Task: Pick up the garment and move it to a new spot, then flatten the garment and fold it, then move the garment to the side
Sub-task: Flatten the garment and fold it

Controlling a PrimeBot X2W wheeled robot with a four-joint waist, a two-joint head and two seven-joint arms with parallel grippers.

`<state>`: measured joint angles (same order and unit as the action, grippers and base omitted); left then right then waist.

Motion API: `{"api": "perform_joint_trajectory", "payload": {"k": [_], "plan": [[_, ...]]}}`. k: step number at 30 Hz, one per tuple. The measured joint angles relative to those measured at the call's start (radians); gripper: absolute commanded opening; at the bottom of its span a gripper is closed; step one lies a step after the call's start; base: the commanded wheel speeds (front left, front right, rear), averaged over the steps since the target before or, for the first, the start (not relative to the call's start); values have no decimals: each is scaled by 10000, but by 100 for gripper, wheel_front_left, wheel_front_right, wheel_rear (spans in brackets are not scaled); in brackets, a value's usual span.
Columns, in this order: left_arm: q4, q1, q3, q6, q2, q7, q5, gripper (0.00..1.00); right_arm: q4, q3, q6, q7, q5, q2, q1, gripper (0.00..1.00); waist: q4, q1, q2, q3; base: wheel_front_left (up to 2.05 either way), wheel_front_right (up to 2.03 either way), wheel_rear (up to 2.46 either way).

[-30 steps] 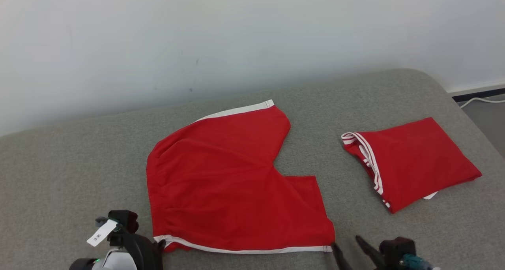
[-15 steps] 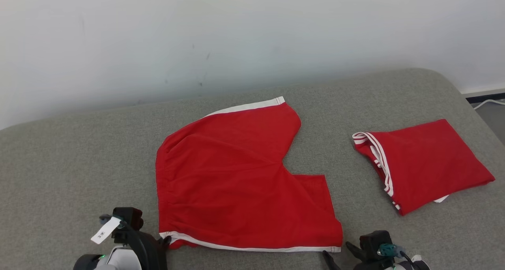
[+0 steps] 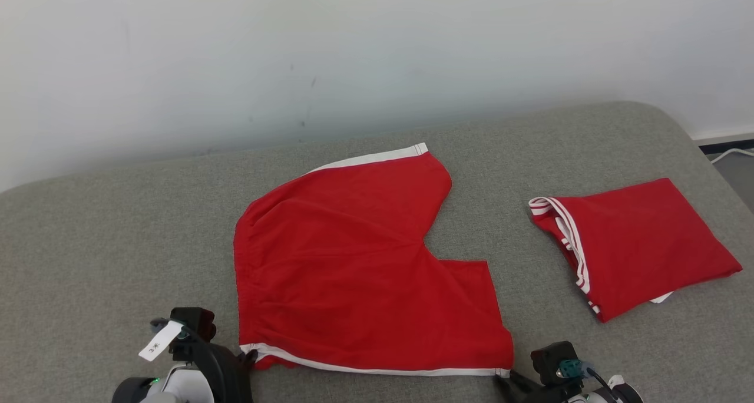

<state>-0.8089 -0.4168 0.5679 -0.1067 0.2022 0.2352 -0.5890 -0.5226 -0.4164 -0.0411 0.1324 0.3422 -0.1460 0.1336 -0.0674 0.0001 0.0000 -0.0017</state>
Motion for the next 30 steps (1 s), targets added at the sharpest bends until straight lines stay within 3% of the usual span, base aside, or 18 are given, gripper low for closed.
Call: {"api": "perform_joint_trajectory", "payload": {"k": [1, 4, 16, 30], "plan": [[-35, -9, 2, -2, -10, -33, 0, 0, -29, 2, 0, 0, 2, 0, 5, 33, 2, 0, 0, 0, 0, 0, 0], [-102, -19, 6, -6, -29, -81, 0, 0, -190, 10, 0, 2, 2, 0, 8, 0, 7, 0, 0, 0, 0, 0, 0], [-270, 12, -40, -79, -102, -399, -119, 0, 73, 52, -297, -102, 130, -138, -9, 0, 55, 0, 0, -91, 0, 0, 0], [1304, 1960, 58, -167, 571, -1131, -391, 0, 2290, 77, -648, 201, 1127, -1057, -2759, 0, 295, -2, 0, -394, 0, 0, 0]]}}
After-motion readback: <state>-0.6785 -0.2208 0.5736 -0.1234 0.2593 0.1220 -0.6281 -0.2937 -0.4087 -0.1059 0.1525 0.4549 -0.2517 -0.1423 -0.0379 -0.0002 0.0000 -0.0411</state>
